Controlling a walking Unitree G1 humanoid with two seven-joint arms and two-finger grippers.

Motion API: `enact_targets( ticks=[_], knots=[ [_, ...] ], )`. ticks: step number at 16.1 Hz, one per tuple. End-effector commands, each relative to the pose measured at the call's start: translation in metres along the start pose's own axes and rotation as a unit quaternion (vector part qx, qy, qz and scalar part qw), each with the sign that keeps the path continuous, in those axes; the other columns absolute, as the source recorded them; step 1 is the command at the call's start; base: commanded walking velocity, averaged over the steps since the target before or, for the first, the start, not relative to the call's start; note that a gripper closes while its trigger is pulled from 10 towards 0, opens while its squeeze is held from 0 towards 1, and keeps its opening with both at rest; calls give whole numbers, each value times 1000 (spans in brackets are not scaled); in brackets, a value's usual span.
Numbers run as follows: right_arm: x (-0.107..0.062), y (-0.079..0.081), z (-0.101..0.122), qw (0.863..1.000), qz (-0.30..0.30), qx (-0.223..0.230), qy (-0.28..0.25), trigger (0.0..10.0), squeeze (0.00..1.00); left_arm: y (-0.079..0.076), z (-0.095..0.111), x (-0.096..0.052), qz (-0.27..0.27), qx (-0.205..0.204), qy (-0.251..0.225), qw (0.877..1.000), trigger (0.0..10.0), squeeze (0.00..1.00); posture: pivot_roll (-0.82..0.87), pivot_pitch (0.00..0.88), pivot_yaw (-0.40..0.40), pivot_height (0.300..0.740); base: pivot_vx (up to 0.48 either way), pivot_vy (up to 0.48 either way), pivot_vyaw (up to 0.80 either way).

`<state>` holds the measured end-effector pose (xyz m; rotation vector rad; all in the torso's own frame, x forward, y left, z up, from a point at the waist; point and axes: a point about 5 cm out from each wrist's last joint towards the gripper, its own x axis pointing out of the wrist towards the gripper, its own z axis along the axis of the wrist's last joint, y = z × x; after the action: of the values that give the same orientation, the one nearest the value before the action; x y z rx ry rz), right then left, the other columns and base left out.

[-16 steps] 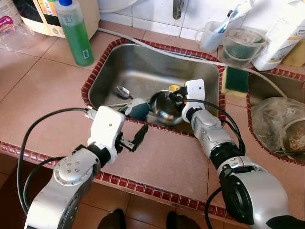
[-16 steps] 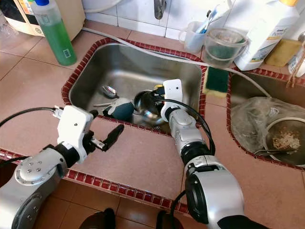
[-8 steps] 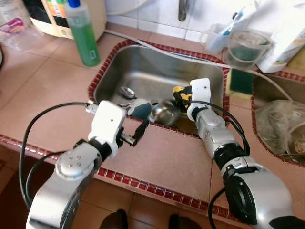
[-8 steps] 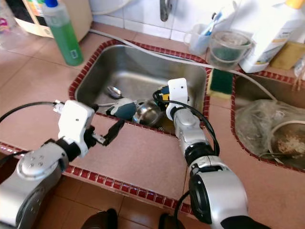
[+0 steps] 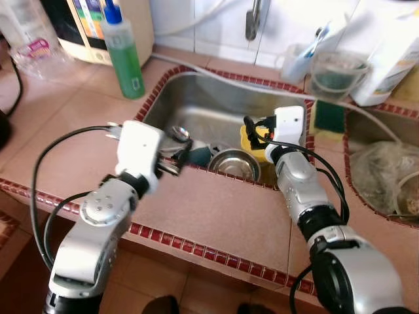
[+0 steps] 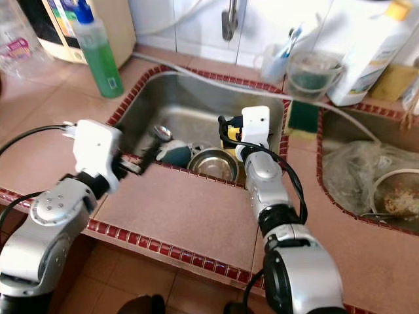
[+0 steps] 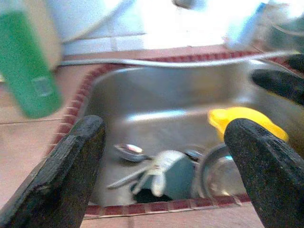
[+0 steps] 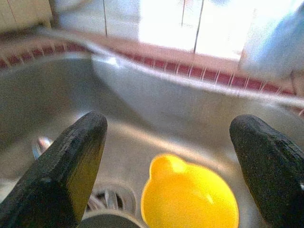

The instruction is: Kitchen organization

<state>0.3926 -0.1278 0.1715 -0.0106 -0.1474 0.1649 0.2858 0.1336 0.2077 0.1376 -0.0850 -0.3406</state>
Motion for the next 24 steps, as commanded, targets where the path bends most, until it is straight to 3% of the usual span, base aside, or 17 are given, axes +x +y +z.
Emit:
enact_targets(
  ticks=[1,6,10,15,18,19,21,24],
  knots=[
    [-3,1,2,1000,3,4,-20,10000,1000,7,-6,1,26,-1,10,1000,10000,0,50,69,9,740,0,0,0],
    [-26,8,4,997,15,22,-73,10000,1000,16,-32,5,75,-39,21,996,10000,0,-5,43,8,740,0,0,0],
    [-43,12,9,996,17,18,-90,10000,1000,19,-36,10,86,-63,5,994,10000,0,-36,27,15,740,0,0,0],
    [-59,13,27,989,15,21,-146,10000,1000,25,-34,20,86,-43,-21,995,10000,0,-73,22,43,740,0,0,0],
    [-72,13,31,987,4,24,-159,10000,957,27,-35,10,103,-15,-42,994,10000,0,-75,28,39,740,0,0,0],
    [-79,15,28,987,5,21,-159,10000,0,29,-39,3,116,-12,-48,992,10000,0,-78,29,39,740,0,0,0],
    [-86,17,15,990,5,2,-140,10000,0,32,-48,-5,141,-15,-62,988,10000,0,-80,28,43,740,0,0,0],
    [-89,16,13,991,10,-6,-133,10000,0,26,-49,-7,133,-24,-69,989,10000,0,-83,34,38,740,0,0,0]
  ],
)
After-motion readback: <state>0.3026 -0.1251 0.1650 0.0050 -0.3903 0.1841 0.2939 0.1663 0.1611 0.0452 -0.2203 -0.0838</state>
